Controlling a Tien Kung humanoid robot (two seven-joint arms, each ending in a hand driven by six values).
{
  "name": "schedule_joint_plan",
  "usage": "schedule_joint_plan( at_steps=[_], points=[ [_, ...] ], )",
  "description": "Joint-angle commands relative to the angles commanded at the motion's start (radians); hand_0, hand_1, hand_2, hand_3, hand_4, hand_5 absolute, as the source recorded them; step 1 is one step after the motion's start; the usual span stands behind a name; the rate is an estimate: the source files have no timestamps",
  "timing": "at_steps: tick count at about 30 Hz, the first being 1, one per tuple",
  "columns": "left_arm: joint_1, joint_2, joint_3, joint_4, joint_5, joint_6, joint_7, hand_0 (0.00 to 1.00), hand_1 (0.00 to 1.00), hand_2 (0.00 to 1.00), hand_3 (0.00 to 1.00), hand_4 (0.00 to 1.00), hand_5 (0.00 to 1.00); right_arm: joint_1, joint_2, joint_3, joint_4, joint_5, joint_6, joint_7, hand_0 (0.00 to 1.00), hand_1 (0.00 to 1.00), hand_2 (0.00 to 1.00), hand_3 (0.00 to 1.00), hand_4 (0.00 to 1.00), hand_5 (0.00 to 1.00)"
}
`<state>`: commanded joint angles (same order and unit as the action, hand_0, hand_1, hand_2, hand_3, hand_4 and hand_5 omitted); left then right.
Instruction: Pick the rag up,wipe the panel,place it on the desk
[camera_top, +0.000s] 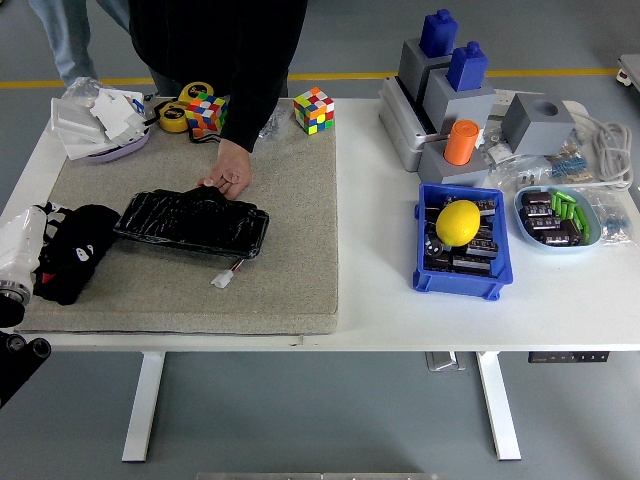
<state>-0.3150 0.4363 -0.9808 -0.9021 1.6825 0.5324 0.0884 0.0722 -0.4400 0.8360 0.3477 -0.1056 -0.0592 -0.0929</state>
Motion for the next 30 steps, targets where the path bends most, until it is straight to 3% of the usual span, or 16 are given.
schedule_joint_plan(
  at_steps=[11, 21, 23, 30],
  points=[
    [-0.001, 0.008, -0.019, -0.006, 0.014, 0.002, 0.008, 0.224, 0.214, 0.420, 0.584, 0.705, 0.002, 0.001, 0.000, 0.000, 0.000, 0.000, 0.000, 0.001, 0.724, 0.659, 0.680, 0.618, 0.998, 0.583],
    [-0.006, 0.040, -0.036, -0.023, 0.016, -0.016, 0.024, 0.224, 0.202, 0.418, 0.585, 0.719, 0.002, 0.003, 0.001, -0.001, 0.000, 0.001, 0.002, 0.001, 0.724, 0.658, 0.680, 0.618, 0.998, 0.582],
    [-0.015, 0.049, -0.039, -0.033, 0.020, -0.024, 0.033, 0.223, 0.163, 0.378, 0.644, 0.726, 0.002, 0.004, 0.000, 0.000, 0.000, 0.002, 0.000, 0.001, 0.724, 0.658, 0.680, 0.619, 0.998, 0.583],
    [-0.052, 0.072, -0.057, -0.072, 0.033, -0.041, 0.066, 0.220, 0.154, 0.379, 0.647, 0.723, 0.002, 0.010, -0.002, -0.003, 0.000, 0.003, 0.001, 0.002, 0.724, 0.658, 0.680, 0.619, 0.998, 0.585]
  ],
)
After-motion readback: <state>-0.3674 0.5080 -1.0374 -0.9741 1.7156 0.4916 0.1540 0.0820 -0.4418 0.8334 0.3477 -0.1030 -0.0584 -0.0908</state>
